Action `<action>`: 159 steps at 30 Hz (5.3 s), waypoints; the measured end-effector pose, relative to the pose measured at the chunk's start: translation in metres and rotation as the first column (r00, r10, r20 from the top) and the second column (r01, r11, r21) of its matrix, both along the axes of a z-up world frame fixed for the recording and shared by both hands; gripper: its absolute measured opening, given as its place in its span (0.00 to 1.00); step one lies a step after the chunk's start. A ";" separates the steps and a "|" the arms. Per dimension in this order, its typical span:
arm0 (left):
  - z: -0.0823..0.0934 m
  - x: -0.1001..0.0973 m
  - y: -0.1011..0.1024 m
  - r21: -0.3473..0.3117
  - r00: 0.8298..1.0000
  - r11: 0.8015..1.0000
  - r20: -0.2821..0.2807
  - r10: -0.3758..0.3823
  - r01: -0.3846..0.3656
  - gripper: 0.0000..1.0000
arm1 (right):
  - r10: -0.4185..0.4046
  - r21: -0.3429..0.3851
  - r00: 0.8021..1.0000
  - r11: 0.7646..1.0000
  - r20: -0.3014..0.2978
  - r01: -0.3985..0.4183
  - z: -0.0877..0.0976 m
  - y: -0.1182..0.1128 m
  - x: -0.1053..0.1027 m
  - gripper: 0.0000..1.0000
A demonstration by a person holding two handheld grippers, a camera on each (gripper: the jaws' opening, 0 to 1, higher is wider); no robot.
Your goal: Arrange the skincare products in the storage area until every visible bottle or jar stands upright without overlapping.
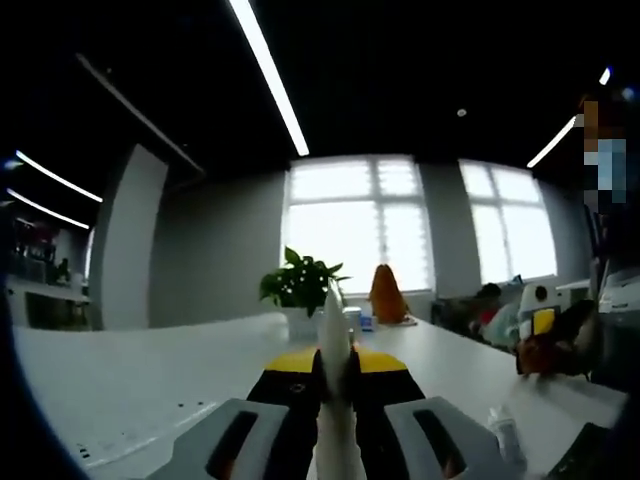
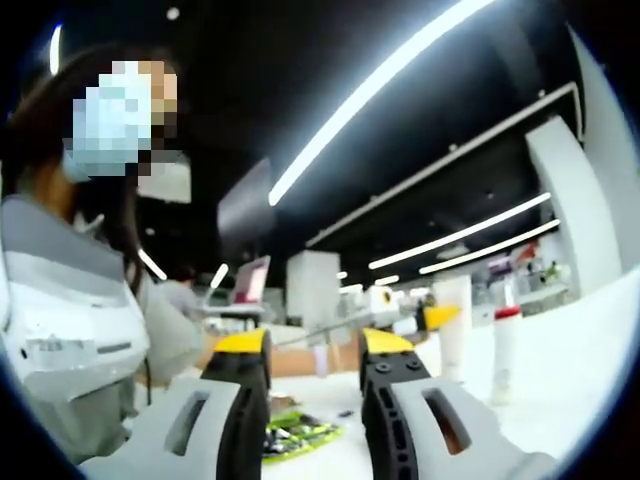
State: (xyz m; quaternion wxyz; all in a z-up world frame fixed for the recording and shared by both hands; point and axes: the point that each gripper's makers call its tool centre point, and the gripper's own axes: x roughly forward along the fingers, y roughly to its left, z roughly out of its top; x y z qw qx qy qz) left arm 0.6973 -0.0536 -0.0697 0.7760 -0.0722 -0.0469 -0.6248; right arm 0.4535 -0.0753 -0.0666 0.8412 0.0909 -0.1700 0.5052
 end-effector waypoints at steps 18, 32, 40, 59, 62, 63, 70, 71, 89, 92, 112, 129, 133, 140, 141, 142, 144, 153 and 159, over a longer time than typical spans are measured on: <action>-0.002 0.000 -0.003 -0.005 0.997 0.999 -0.067 -0.049 0.049 0.11 | -0.015 0.017 1.000 1.000 -0.016 0.015 0.001 -0.005 0.005 0.33; 0.018 0.002 0.005 -0.062 0.997 0.998 -0.071 0.012 -0.016 0.52 | -0.018 0.027 1.000 0.999 -0.022 0.018 0.001 -0.008 0.007 0.33; 0.003 -0.015 0.014 0.016 0.992 0.992 -0.023 0.124 -0.124 0.90 | -0.009 0.039 1.000 0.999 0.000 0.009 0.006 -0.007 0.002 0.40; 0.056 -0.063 0.144 -0.228 0.889 0.860 -0.155 0.430 -0.456 1.00 | 0.054 -0.012 0.997 0.998 -0.060 -0.055 0.010 0.016 0.018 0.85; 0.046 -0.079 0.156 -0.191 0.883 0.864 -0.159 0.441 -0.466 1.00 | 0.054 -0.115 0.997 0.991 -0.062 -0.061 -0.001 0.019 0.027 0.84; 0.042 -0.084 0.159 -0.175 0.880 0.864 -0.152 0.450 -0.472 1.00 | 0.054 -0.146 0.996 0.987 -0.065 -0.063 -0.005 0.020 0.029 0.86; 0.036 -0.121 0.179 -0.255 0.900 0.868 -0.218 0.378 -0.426 1.00 | 0.016 -0.246 0.991 0.968 -0.134 -0.049 -0.036 0.001 0.043 0.81; 0.031 -0.124 0.182 -0.255 0.901 0.870 -0.224 0.372 -0.423 1.00 | -0.010 -0.265 0.984 0.963 -0.180 -0.038 -0.047 -0.006 0.047 0.80; -0.017 -0.170 0.130 -0.077 0.963 0.966 -0.128 0.236 -0.247 0.99 | -0.172 -0.470 0.927 0.883 -0.332 -0.004 -0.118 -0.018 0.075 0.69; -0.025 -0.173 0.122 -0.048 0.966 0.971 -0.127 0.225 -0.233 0.99 | -0.179 -0.481 0.921 0.877 -0.346 -0.010 -0.121 -0.018 0.074 0.63; -0.067 -0.194 0.089 0.149 0.985 0.974 -0.001 0.172 -0.170 0.92 | -0.213 -0.491 0.919 0.871 -0.331 0.025 -0.108 -0.018 0.061 0.21; -0.074 -0.209 0.078 0.211 0.989 0.967 0.075 0.130 -0.144 0.86 | -0.038 -0.395 0.958 0.915 -0.283 -0.080 -0.042 0.033 0.035 0.20; -0.077 -0.211 0.076 0.220 0.990 0.966 0.072 0.120 -0.133 0.85 | -0.015 -0.411 0.969 0.907 -0.248 -0.091 -0.027 0.051 0.031 0.20; -0.076 -0.218 0.077 0.212 0.996 0.973 0.039 0.079 -0.085 0.72 | 0.061 -0.411 0.975 0.900 -0.211 -0.146 -0.011 0.079 0.020 0.20; -0.073 -0.222 0.075 0.191 0.999 0.980 0.020 0.048 -0.051 0.69 | 0.070 -0.412 0.976 0.898 -0.207 -0.152 -0.011 0.082 0.018 0.20; -0.070 -0.229 0.075 0.165 1.000 0.986 -0.007 0.008 -0.007 0.65 | 0.079 -0.411 0.975 0.898 -0.206 -0.160 -0.010 0.084 0.017 0.20; -0.067 -0.237 0.074 0.130 0.997 0.990 -0.069 -0.039 0.048 0.54 | 0.103 -0.405 0.972 0.896 -0.210 -0.182 -0.009 0.088 0.014 0.20; -0.081 -0.256 0.065 0.207 0.989 0.969 -0.082 -0.122 0.137 0.24 | 0.218 -0.358 0.943 0.884 -0.254 -0.300 -0.007 0.104 -0.006 0.20; -0.076 -0.256 0.068 0.187 0.988 0.971 -0.063 -0.140 0.150 0.22 | 0.274 -0.304 0.962 0.915 -0.009 -0.264 0.012 0.111 -0.014 0.22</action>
